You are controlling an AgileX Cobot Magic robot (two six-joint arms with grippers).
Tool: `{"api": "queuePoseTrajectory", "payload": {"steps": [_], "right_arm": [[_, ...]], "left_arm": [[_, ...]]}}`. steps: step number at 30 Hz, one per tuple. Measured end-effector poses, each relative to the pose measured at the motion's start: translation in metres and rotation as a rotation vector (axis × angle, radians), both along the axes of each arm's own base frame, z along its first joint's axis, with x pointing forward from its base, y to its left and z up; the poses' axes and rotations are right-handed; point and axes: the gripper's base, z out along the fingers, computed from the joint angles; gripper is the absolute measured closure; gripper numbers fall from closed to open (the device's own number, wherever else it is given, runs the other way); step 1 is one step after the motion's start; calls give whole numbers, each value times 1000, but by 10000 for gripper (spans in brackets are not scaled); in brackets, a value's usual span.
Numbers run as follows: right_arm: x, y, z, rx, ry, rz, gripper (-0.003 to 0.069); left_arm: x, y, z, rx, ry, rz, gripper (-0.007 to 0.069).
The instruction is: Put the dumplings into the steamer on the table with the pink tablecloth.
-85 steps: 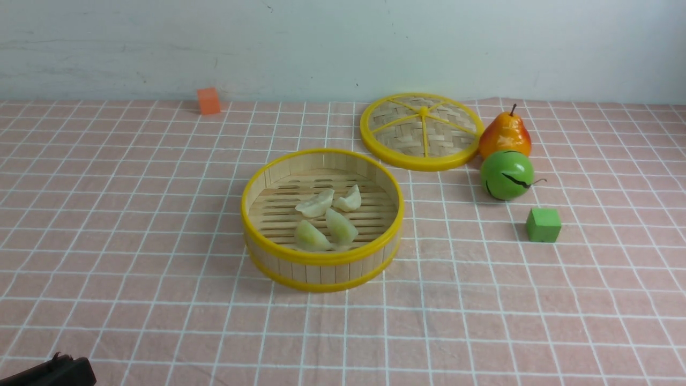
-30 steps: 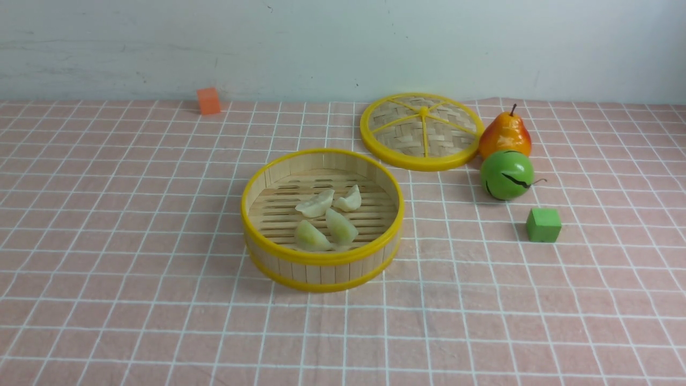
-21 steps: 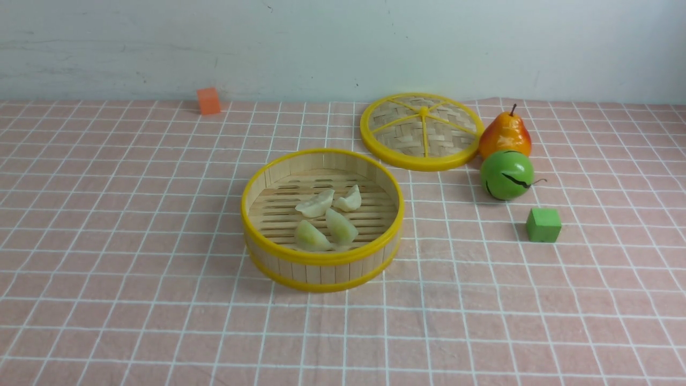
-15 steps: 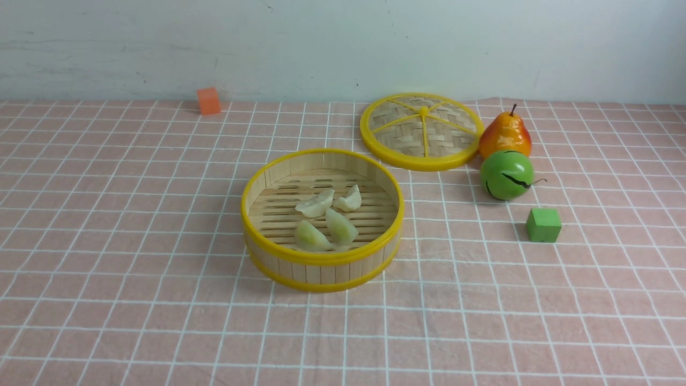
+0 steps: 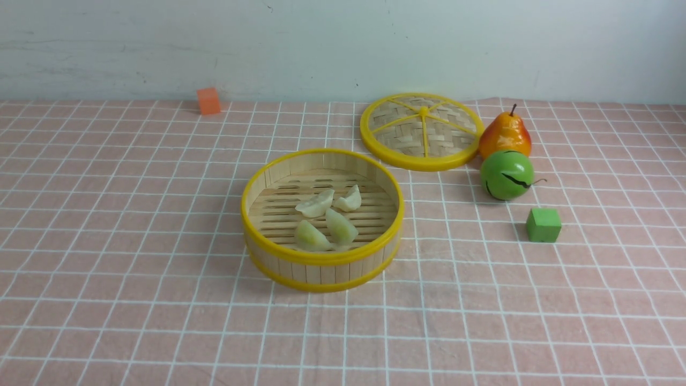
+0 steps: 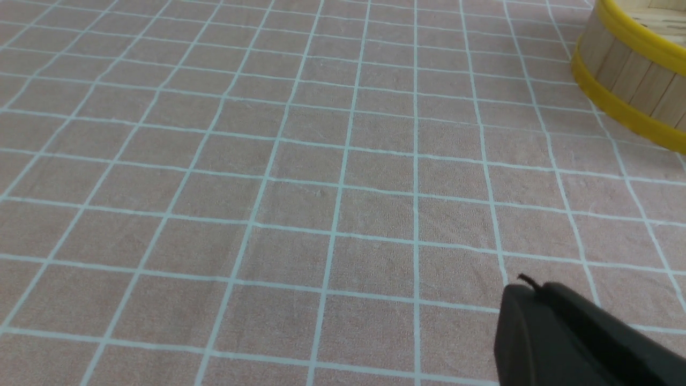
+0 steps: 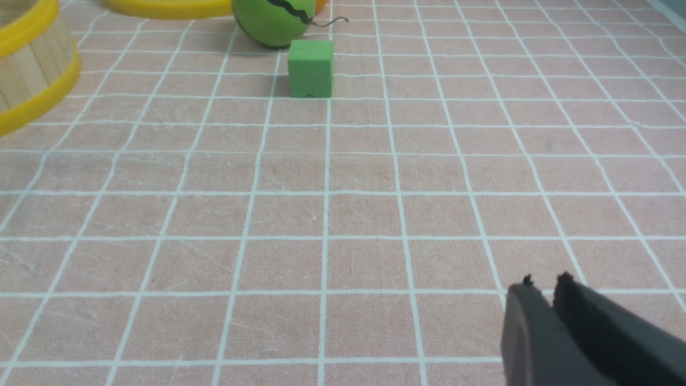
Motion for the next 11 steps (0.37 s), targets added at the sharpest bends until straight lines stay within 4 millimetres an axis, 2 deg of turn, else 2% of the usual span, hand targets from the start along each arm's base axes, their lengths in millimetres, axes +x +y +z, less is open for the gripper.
{"api": "queuePoseTrajectory", "payload": {"steps": [11], "right_arm": [[0,0,0,0,0,0,572]], "left_arm": [[0,0,0,0,0,0,625]]}}
